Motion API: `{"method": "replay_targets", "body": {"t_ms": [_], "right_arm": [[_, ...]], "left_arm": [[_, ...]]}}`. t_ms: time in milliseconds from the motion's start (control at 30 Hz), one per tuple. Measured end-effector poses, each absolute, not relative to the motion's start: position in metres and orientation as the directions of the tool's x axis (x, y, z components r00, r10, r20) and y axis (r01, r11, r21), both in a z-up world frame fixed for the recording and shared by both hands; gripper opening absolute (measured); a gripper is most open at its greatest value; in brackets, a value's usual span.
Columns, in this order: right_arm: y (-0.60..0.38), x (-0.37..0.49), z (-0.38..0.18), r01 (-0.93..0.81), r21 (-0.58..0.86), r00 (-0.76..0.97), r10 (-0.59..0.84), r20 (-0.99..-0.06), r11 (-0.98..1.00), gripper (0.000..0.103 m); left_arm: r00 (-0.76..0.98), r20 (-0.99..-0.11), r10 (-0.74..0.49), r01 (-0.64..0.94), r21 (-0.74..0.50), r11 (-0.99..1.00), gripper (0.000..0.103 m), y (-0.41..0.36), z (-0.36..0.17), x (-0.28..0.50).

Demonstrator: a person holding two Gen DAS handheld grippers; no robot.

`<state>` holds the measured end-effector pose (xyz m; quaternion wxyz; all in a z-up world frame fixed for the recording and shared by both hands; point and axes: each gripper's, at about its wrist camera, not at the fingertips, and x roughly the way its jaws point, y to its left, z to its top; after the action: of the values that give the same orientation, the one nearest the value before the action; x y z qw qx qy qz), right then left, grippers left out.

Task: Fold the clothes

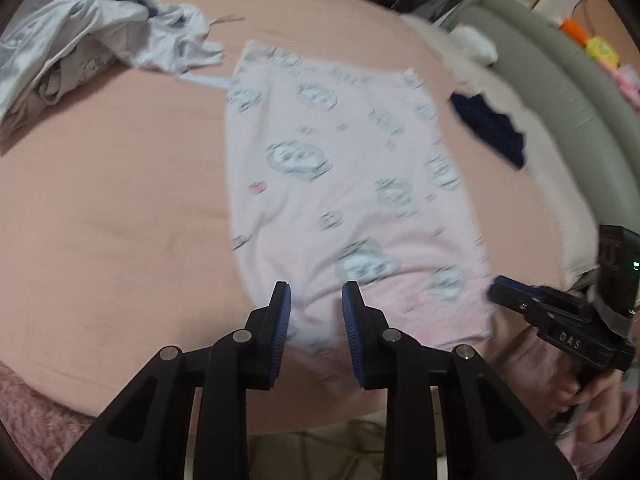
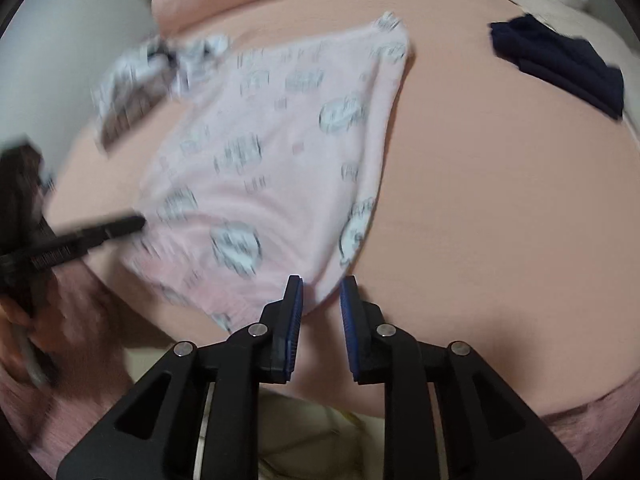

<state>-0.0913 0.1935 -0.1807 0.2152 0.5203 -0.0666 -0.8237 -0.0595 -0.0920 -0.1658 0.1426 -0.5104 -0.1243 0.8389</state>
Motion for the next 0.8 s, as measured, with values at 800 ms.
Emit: {"method": "replay_targets", "body": {"t_ms": [800], "right_arm": [[0.178,-0.063,-0.183,0.271,0.379,-0.310,-0.453,-0.836,-0.885,0.023]], "left_arm": [[-0.327,-0.844,0.425,0.047,-0.464,-0.885,0.039,-0.092,-0.196,-0.050]]}}
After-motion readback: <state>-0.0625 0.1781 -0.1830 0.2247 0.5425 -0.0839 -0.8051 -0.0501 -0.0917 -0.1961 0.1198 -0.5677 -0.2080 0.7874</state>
